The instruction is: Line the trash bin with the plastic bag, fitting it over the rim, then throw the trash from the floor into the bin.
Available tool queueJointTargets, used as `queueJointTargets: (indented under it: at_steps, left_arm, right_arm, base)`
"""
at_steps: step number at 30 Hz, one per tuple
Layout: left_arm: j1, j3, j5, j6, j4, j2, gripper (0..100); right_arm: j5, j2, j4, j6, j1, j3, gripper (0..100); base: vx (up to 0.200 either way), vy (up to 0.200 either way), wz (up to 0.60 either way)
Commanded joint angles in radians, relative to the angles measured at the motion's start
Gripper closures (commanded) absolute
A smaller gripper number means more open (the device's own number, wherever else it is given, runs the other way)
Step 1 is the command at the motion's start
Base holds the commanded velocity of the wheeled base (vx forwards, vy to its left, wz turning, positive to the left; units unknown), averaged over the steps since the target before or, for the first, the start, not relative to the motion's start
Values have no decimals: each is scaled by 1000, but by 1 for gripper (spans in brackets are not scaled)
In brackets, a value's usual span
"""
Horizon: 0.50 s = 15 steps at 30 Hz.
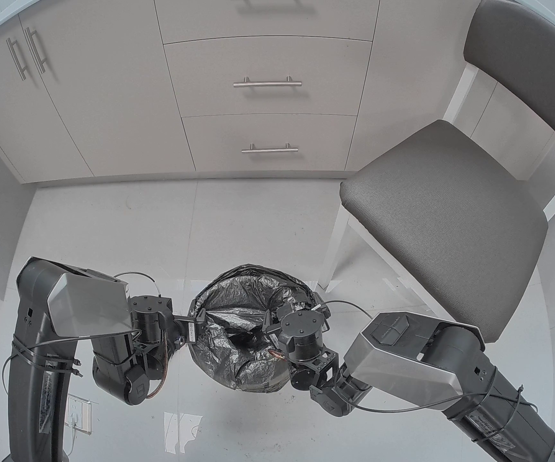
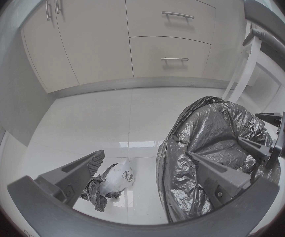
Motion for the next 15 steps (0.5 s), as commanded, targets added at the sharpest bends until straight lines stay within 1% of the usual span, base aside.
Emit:
queueJointTargets:
  at_steps: [1, 6, 8, 11, 12, 13, 15]
  left_arm:
    - [0, 1, 1, 0, 0, 1, 0]
    - [0, 1, 1, 0, 0, 1, 0]
    - [0, 1, 1, -3, 0, -1, 0]
    - [-2, 4, 1, -6, -9, -7, 0]
    - [-2, 5, 1, -6, -14, -10, 0]
    - [-2, 5, 1, -6, -14, -10, 0]
    - [-2, 4, 1, -3, -14, -4, 0]
  right_arm:
    - [-2, -26, -9, -2, 2, 25, 0]
    - [-3, -97, -62, -1, 22, 131, 0]
    - [-3, -128, -97, -1, 39, 201, 0]
    - [-3, -137, -144, 1, 52, 272, 0]
    - [-5, -132, -201, 1, 58, 323, 0]
    - [-5, -132, -204, 2, 58, 326, 0]
    - [-5, -120, -267, 1, 62, 393, 0]
  base:
    - [0, 0, 0]
    - [0, 0, 0]
    - [0, 0, 0]
    - [0, 0, 0]
    - [0, 0, 0]
    - [0, 0, 0]
    - [0, 0, 0]
